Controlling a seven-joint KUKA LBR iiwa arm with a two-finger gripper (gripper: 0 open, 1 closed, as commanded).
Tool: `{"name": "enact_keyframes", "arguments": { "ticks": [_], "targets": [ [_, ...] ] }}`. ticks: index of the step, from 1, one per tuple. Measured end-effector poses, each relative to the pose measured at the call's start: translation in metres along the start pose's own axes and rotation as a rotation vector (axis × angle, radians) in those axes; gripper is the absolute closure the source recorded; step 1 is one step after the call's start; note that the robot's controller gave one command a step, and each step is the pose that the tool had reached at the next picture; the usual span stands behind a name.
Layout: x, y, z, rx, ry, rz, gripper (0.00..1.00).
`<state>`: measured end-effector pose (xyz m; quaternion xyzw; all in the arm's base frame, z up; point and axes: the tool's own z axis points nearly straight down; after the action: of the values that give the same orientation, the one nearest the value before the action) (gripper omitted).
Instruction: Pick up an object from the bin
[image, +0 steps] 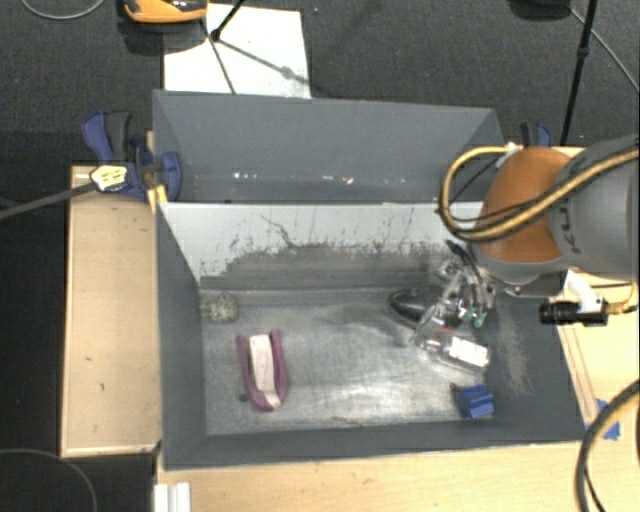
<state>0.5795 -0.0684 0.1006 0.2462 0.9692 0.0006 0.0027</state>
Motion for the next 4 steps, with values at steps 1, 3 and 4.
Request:
{"name": "enact_keyframes", "arguments": {
  "ticks": [1,3,4],
  "targets": [
    [0.0044,0.0,0.0279,-0.001,-0.003,0.203,0.0],
    [0.0036,0.0005,0.0266,0.002,0.002,0.196,1.0],
    [0.003,0.0003,0.0251,0.002,0.0,0.191,1.0]
  ]
}}
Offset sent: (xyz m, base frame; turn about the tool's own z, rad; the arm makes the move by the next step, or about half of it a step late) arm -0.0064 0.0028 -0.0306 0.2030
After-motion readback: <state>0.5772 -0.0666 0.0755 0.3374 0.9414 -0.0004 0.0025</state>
